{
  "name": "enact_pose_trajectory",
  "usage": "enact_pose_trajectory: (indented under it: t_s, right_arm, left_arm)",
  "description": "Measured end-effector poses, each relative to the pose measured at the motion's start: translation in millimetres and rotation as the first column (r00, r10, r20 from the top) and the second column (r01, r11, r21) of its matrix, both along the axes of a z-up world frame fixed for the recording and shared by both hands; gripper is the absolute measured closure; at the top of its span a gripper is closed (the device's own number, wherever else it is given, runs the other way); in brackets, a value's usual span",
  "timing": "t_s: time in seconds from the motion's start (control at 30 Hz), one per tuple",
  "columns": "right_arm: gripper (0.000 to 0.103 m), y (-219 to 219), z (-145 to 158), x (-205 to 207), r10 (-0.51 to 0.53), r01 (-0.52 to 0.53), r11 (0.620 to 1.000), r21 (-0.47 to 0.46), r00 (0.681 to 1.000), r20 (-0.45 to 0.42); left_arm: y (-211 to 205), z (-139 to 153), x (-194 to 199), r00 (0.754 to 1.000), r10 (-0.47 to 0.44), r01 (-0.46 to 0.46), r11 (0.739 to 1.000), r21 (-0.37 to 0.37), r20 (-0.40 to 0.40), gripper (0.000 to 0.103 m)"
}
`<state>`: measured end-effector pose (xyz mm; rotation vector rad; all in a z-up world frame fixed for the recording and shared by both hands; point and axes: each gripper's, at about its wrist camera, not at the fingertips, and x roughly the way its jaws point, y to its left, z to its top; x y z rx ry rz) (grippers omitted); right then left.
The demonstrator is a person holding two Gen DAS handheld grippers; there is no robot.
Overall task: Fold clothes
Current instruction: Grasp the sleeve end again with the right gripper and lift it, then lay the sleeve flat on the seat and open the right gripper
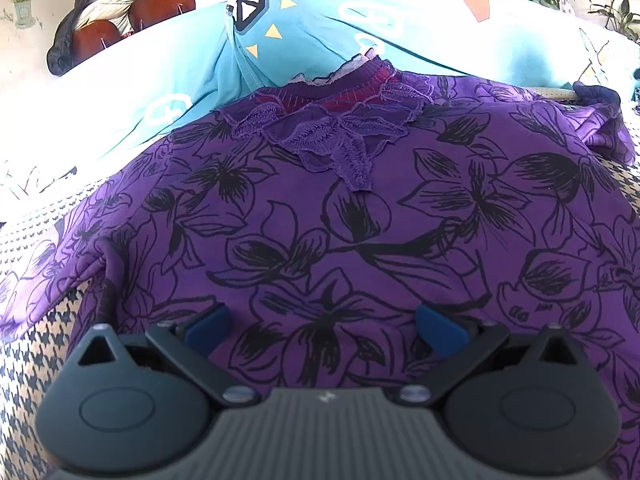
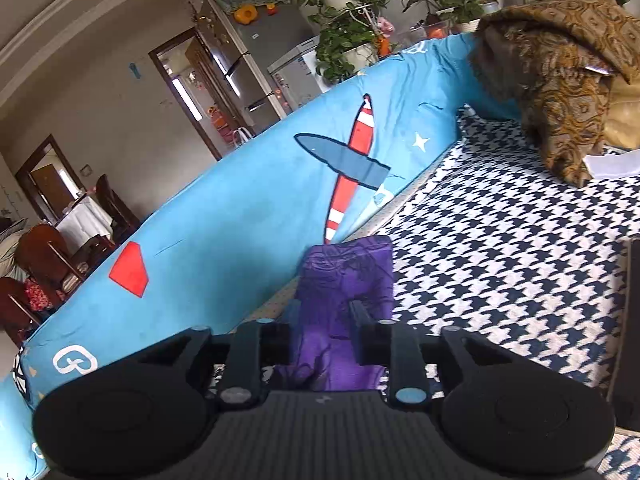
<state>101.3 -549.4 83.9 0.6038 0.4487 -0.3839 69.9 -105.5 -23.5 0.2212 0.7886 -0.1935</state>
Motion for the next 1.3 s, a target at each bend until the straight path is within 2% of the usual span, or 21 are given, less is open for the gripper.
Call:
enact_pose_trajectory:
  t_s: [0.1,0.23,0.4,0.43,0.5,0.53,0.57,0.77,0.93,1.03,1.13,1.23,1.3]
  right_arm:
    - [0.044,7,-8,16,0.017,-0.017,1.0,-0.001,1.0,-0.002]
    - [0.043,15,-17,36,0.039,-0.04,0.999,-0.006,0.998,-0.054]
    - [0.043,27,-28,54,0.031,-0.043,0.995,-0.087,0.99,-0.136]
    - [0.044,28,-31,55,0.028,-0.042,0.995,-0.089,0.987,-0.156]
    - [0.067,29,-33,52,0.013,-0.031,0.995,-0.096,0.984,-0.18]
    - [0.084,30,-32,46,0.002,-0.021,0.995,-0.101,0.983,-0.185]
    - [0.087,30,-30,41,-0.01,-0.01,0.994,-0.106,0.982,-0.189]
    - [0.092,33,-23,9,-0.079,0.05,0.989,-0.136,0.973,-0.216]
    - [0.092,35,-17,-18,-0.136,0.099,0.982,-0.162,0.962,-0.236]
    - [0.092,37,-29,-42,-0.146,0.121,0.987,-0.101,0.942,-0.303]
    - [0.092,45,-38,-62,-0.11,0.088,0.993,-0.076,0.924,-0.366]
    - [0.085,47,-40,-79,-0.095,0.086,0.995,-0.042,0.92,-0.381]
    - [0.085,51,-37,-86,-0.069,0.06,0.998,-0.034,0.918,-0.391]
  left_arm:
    - [1,0,2,1.0,0.002,-0.002,1.0,-0.011,-0.008,0.0]
    - [3,0,3,1.0,-0.002,0.002,1.0,-0.024,-0.02,0.0]
    - [3,-1,3,1.0,-0.003,0.002,1.0,-0.029,-0.021,0.0]
    - [3,-1,3,1.0,-0.003,0.002,1.0,-0.029,-0.021,0.0]
    - [3,-1,4,1.0,-0.002,0.001,1.0,-0.029,-0.022,0.0]
    - [3,-1,4,1.0,-0.002,0.001,1.0,-0.029,-0.022,0.0]
    - [3,-1,4,1.0,-0.002,0.001,1.0,-0.029,-0.023,0.0]
    - [2,0,4,1.0,0.001,-0.001,1.0,-0.027,-0.026,0.0]
    - [3,-1,4,1.0,0.001,-0.001,1.0,-0.03,-0.022,0.0]
    - [3,-1,4,1.0,-0.003,0.002,1.0,-0.026,-0.016,0.0]
    - [2,-1,3,1.0,-0.005,0.005,1.0,-0.021,-0.011,0.0]
    - [2,-1,3,1.0,-0.006,0.006,1.0,-0.017,-0.008,0.0]
    - [2,0,2,1.0,-0.007,0.007,1.0,-0.016,-0.007,0.0]
